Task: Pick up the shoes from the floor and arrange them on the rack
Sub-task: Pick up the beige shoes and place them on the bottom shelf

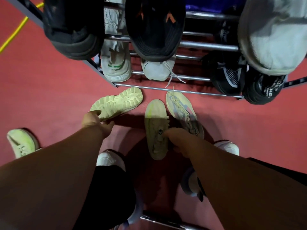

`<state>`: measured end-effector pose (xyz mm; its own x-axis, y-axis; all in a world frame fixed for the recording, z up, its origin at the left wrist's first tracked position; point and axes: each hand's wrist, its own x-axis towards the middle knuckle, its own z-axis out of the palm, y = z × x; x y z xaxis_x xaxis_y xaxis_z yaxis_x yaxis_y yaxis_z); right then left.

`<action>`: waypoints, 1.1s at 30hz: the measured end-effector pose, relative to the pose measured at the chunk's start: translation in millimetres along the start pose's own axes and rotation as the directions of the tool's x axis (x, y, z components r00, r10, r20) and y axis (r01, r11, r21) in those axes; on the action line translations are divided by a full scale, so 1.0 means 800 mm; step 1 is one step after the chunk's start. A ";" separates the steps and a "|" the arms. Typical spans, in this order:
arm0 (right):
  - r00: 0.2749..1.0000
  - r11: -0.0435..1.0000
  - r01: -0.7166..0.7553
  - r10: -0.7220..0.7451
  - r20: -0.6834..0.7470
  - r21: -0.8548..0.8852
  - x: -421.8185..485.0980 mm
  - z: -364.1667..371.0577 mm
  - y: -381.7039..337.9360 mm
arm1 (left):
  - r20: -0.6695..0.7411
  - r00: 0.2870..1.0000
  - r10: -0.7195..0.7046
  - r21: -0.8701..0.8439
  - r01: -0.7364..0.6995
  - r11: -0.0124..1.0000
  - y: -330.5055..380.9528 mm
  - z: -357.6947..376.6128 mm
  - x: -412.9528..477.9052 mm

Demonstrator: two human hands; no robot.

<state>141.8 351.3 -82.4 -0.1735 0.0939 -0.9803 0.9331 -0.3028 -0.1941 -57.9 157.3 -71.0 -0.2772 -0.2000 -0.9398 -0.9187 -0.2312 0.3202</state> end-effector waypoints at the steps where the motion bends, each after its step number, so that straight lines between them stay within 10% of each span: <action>1: 1.000 0.999 -0.014 0.013 0.007 0.039 0.000 0.004 0.000 | 0.016 1.000 0.006 -0.038 -0.006 0.999 0.002 -0.003 0.000; 33: 0.981 0.880 0.175 -0.116 -0.158 0.442 0.021 -0.018 0.003 | 0.213 0.965 -0.155 -0.173 0.193 0.966 -0.005 0.067 0.006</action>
<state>145.3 365.6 -98.7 -0.2285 0.2767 -0.9334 0.6511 -0.6694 -0.3578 -70.6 208.4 -83.6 -0.1849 0.0452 -0.9817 -0.8921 -0.4267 0.1484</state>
